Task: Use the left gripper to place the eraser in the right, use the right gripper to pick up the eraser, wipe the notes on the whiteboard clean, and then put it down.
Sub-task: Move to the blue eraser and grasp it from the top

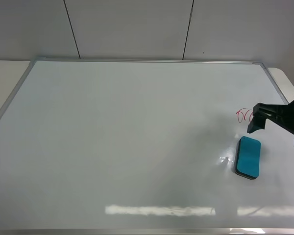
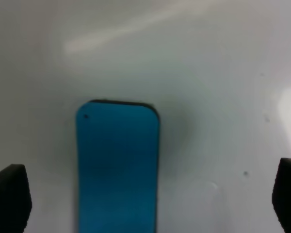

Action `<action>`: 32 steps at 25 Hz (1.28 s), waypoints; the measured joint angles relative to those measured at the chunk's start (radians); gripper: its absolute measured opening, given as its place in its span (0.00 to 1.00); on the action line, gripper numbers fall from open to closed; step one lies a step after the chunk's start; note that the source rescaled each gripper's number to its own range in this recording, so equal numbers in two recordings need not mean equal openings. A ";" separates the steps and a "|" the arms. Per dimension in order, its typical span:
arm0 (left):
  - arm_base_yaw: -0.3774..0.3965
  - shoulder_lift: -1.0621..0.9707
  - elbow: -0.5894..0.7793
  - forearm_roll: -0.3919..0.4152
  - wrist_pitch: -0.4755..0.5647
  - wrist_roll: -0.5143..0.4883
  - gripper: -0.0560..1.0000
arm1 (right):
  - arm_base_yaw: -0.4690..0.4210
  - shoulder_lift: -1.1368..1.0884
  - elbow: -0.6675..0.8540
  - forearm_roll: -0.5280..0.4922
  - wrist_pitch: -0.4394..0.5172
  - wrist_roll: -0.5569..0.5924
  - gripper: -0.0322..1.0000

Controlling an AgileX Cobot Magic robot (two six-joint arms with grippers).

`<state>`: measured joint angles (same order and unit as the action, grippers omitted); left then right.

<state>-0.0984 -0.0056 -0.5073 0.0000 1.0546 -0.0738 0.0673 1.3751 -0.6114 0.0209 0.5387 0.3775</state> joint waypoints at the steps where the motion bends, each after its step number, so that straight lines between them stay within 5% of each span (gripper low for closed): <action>1: 0.001 0.000 0.000 0.000 0.000 0.000 1.00 | 0.020 0.020 0.000 0.011 -0.023 0.027 1.00; 10: 0.001 0.000 0.000 0.000 0.000 0.001 1.00 | 0.143 0.171 0.000 0.047 -0.126 0.220 1.00; 22: 0.001 0.000 0.000 0.000 0.000 0.000 1.00 | 0.151 0.254 0.002 0.036 -0.134 0.233 1.00; 32: 0.001 0.000 0.000 -0.007 0.000 0.000 1.00 | 0.151 0.290 -0.007 -0.009 -0.035 0.233 1.00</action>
<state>-0.0975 -0.0056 -0.5073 -0.0072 1.0546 -0.0736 0.2181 1.6654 -0.6182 0.0121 0.5032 0.6109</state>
